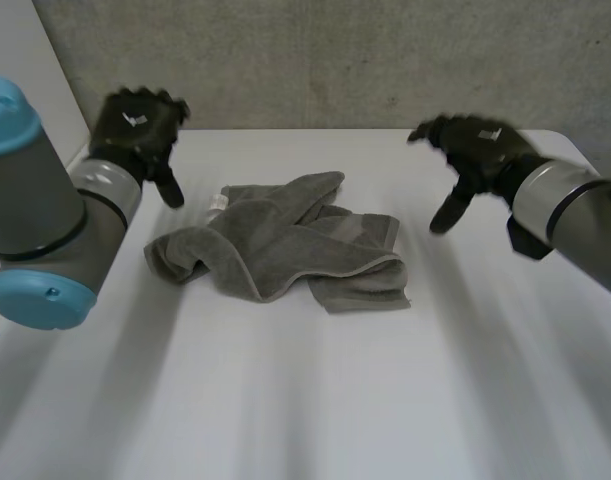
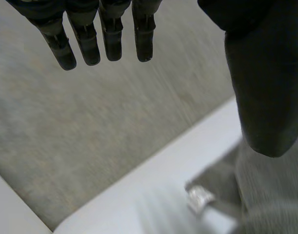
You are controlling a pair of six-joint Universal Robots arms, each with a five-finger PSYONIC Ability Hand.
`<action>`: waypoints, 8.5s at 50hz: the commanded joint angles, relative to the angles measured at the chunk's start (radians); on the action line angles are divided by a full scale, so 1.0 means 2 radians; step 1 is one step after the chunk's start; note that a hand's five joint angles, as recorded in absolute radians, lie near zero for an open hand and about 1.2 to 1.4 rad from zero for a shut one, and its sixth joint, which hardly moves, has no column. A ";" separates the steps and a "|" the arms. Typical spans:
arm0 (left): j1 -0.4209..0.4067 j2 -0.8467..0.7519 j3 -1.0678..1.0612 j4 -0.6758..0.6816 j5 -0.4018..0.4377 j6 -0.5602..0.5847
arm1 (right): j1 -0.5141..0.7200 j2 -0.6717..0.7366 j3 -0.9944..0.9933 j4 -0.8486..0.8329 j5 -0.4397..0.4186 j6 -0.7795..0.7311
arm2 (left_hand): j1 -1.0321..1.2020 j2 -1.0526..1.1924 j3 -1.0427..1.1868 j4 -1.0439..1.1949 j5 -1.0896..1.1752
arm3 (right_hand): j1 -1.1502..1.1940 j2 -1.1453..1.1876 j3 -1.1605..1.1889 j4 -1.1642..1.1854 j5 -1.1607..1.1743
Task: Fold the towel.
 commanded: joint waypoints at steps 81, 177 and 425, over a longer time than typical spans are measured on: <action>0.041 0.066 -0.016 0.271 0.132 -0.080 | -0.038 -0.017 -0.081 -0.139 -0.024 -0.074 | 0.551 0.564 -0.026 -0.029 0.578 | 0.583 0.571 -0.022 -0.038 0.580; 0.100 0.012 -0.217 0.009 0.168 0.167 | -0.121 0.007 0.177 -0.102 -0.103 -0.140 | 0.324 0.337 -0.026 -0.029 0.351 | 0.583 0.571 -0.022 -0.038 0.580; 0.078 0.041 -0.251 0.139 0.097 -0.103 | -0.148 0.122 0.181 -0.256 -0.028 -0.173 | 0.013 0.025 -0.026 -0.029 0.040 | 0.582 0.570 -0.022 -0.038 0.579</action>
